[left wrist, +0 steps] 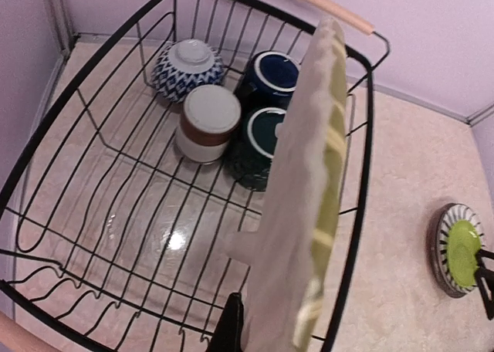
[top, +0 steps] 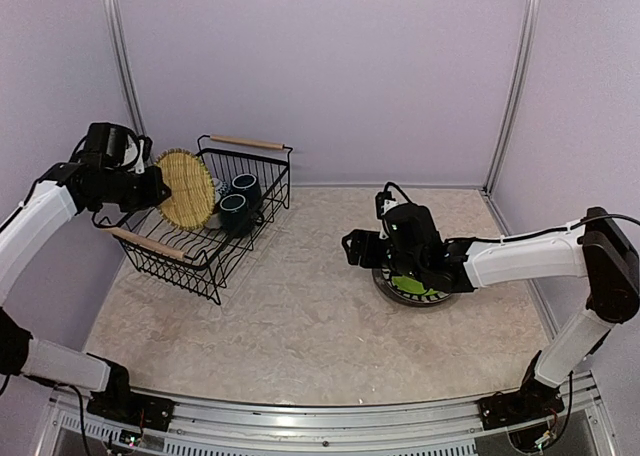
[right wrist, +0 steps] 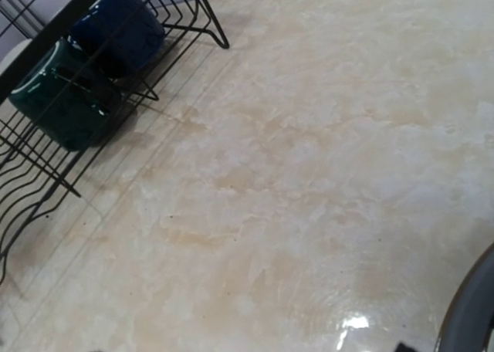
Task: Unload the mixed dishes from the dish rack
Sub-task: Grab the plate from the dish rack.
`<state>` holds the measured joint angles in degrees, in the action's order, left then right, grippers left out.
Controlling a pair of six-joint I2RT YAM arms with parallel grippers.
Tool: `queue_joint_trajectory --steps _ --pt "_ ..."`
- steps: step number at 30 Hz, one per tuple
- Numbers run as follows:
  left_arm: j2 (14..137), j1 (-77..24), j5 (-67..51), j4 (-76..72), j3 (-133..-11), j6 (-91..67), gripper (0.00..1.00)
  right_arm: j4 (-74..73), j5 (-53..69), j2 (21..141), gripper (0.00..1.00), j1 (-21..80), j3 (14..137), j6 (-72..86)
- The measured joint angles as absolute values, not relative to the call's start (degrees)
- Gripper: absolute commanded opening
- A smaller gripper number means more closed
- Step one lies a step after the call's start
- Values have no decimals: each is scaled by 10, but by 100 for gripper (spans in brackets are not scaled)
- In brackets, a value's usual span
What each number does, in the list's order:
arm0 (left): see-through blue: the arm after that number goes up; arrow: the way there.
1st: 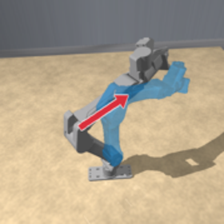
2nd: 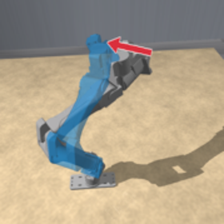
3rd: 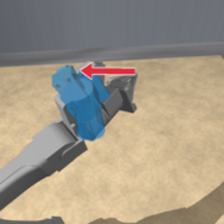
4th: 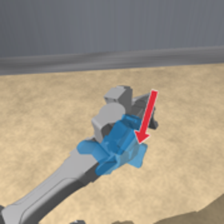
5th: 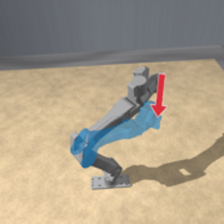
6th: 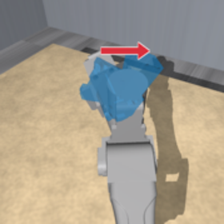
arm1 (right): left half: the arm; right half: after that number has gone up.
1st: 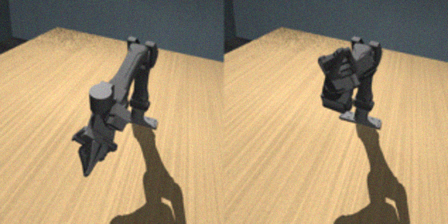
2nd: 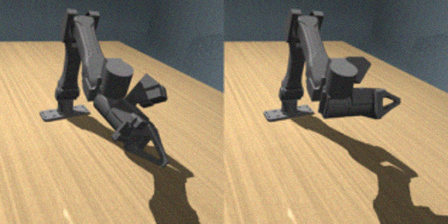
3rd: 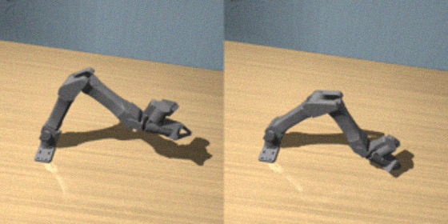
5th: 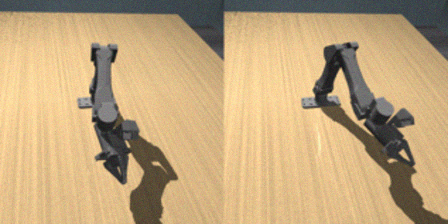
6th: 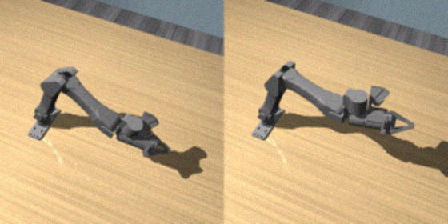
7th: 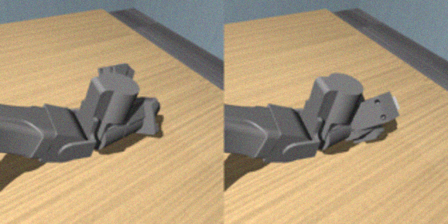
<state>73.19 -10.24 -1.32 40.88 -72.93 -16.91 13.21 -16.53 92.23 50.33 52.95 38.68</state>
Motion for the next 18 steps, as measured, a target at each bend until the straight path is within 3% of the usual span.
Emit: queue_joint_trajectory --steps 8,18 --pt "689 -91 -273 291 -701 -204 0 149 -140 921 85 503 529 390" --pt "767 -159 -369 315 -729 -187 0 272 -10 913 95 503 528 409"
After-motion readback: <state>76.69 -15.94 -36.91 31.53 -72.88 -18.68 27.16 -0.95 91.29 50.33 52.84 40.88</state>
